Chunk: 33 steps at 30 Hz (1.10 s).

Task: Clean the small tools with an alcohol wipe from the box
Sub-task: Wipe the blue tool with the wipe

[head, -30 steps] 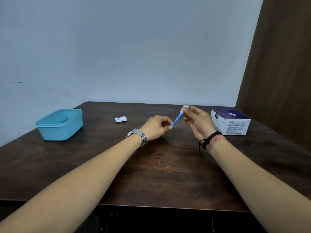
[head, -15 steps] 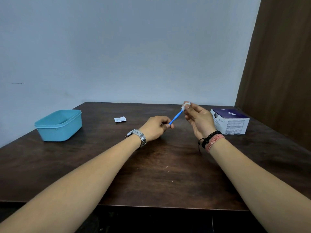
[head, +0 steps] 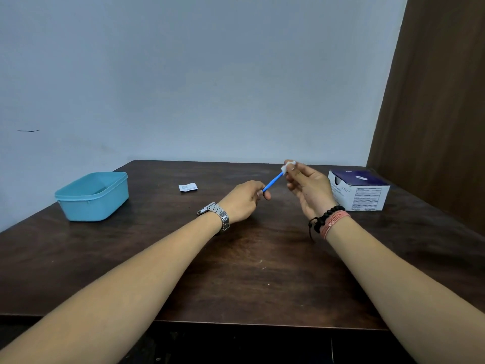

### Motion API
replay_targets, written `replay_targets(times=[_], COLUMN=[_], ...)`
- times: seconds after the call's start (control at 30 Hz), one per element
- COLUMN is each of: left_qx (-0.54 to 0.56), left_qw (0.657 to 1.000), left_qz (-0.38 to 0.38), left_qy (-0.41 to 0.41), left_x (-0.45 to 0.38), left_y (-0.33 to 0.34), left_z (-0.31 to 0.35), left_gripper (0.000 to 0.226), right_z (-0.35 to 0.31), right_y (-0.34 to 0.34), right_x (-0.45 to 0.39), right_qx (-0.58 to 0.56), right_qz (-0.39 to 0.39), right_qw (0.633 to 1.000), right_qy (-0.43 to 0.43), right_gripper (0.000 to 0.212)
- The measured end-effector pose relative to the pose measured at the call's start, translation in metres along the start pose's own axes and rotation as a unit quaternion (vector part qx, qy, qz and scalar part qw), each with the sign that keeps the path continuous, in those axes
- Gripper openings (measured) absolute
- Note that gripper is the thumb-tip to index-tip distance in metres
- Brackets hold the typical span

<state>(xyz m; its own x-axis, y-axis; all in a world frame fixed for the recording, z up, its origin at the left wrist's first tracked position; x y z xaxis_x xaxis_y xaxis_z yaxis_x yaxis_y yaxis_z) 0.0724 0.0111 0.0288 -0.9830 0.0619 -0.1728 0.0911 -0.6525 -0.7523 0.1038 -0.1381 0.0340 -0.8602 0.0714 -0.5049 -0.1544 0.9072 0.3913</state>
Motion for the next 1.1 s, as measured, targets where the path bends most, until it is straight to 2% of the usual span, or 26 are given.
replay_targets(times=[0.13, 0.37, 0.57, 0.8, 0.97, 1.1], left_qx=[-0.016, 0.001, -0.004, -0.015, -0.024, -0.005], left_qw=[1.0, 1.0, 1.0, 1.0, 1.0, 1.0], left_qz=[0.006, -0.007, 0.002, -0.005, 0.007, 0.01], left_qy=[-0.001, -0.001, 0.001, -0.004, -0.003, 0.002], left_x=[-0.001, -0.001, -0.004, -0.005, -0.007, -0.007], left_y=[-0.002, 0.001, -0.001, 0.003, -0.001, -0.001], left_z=[0.0, -0.001, -0.004, -0.005, -0.005, -0.006], left_gripper=[0.029, 0.03, 0.031, 0.031, 0.029, 0.03], right_z=[0.011, 0.0, 0.012, -0.003, 0.01, 0.007], right_y=[0.006, -0.003, 0.008, -0.005, 0.004, 0.003], right_x=[0.006, -0.002, 0.005, -0.005, 0.003, 0.0], right_qx=[0.021, 0.005, 0.034, 0.002, 0.035, 0.033], right_qz=[-0.033, 0.002, -0.048, 0.026, -0.03, -0.016], right_qw=[0.999, 1.0, 0.998, 0.999, 0.999, 0.999], right_qy=[0.029, -0.004, 0.027, -0.029, 0.006, -0.005], right_gripper=[0.01, 0.008, 0.009, 0.009, 0.009, 0.009])
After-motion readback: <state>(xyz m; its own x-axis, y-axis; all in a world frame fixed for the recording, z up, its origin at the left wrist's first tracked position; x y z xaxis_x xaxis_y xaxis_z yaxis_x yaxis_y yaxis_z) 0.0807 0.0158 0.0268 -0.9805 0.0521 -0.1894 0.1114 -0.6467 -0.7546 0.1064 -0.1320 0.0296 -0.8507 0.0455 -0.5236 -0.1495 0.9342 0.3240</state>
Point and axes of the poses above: each hand's wrist, its own x-axis away from the middle knuckle, its own y-axis out of the palm, z = x × y, the point moved 6 cm from there along -x, towards the middle knuckle, and after that the axes turned 15 degrees about -y, right-handed, at the moved point
